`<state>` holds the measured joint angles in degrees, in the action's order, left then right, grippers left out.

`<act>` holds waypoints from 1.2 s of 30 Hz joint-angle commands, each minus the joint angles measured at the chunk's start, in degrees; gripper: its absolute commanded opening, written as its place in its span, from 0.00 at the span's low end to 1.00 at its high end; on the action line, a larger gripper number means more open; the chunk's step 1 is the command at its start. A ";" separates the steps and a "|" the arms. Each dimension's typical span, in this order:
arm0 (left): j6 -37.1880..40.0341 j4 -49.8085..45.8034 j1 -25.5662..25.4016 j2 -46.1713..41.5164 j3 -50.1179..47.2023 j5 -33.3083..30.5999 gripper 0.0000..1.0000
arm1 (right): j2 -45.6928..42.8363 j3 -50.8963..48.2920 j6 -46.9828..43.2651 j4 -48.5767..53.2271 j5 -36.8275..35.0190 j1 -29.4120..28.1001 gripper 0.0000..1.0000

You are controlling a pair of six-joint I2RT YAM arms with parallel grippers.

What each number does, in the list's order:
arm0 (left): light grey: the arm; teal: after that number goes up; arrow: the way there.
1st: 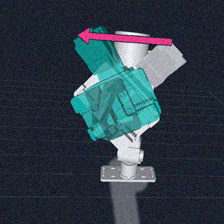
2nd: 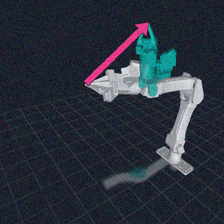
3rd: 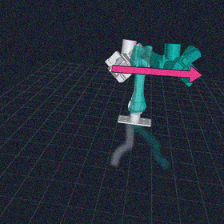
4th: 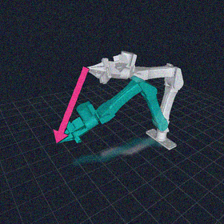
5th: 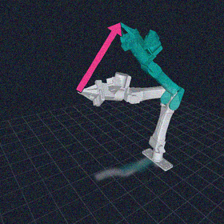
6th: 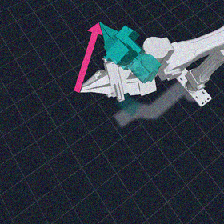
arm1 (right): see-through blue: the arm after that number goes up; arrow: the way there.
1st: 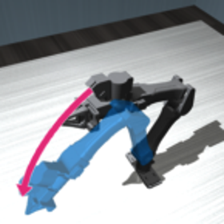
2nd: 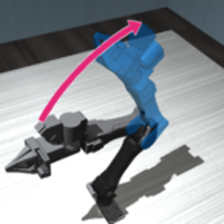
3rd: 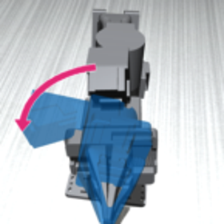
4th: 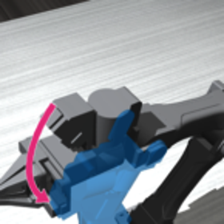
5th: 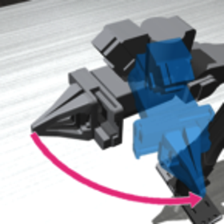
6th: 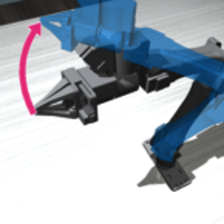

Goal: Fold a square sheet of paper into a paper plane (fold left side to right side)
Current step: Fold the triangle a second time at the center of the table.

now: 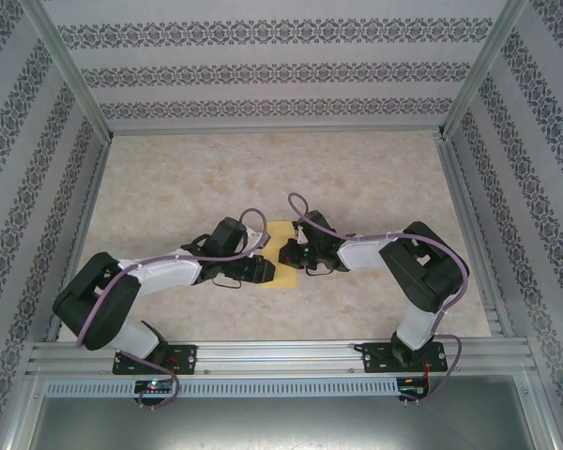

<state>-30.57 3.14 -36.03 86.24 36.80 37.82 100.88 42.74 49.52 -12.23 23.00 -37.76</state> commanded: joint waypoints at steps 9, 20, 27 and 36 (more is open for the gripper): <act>1.24 -1.12 -0.60 4.71 2.66 -1.10 0.21 | 0.98 -0.34 -1.08 3.27 -1.95 -0.38 0.00; 2.78 -2.96 -0.53 6.59 2.16 -4.21 0.19 | 0.80 -0.03 -1.79 4.44 -2.09 -0.26 0.00; 3.30 -4.05 -0.58 6.32 2.19 -6.39 0.18 | 0.72 0.28 -2.22 5.19 -2.19 -0.21 0.00; 2.29 -3.27 -0.53 6.25 -0.05 -6.17 0.18 | 0.81 0.40 -2.50 5.73 -2.18 -0.02 0.00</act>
<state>-28.77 1.10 -36.03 92.55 38.13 32.51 100.88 43.13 48.58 -11.25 23.00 -37.74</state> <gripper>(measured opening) 0.180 0.037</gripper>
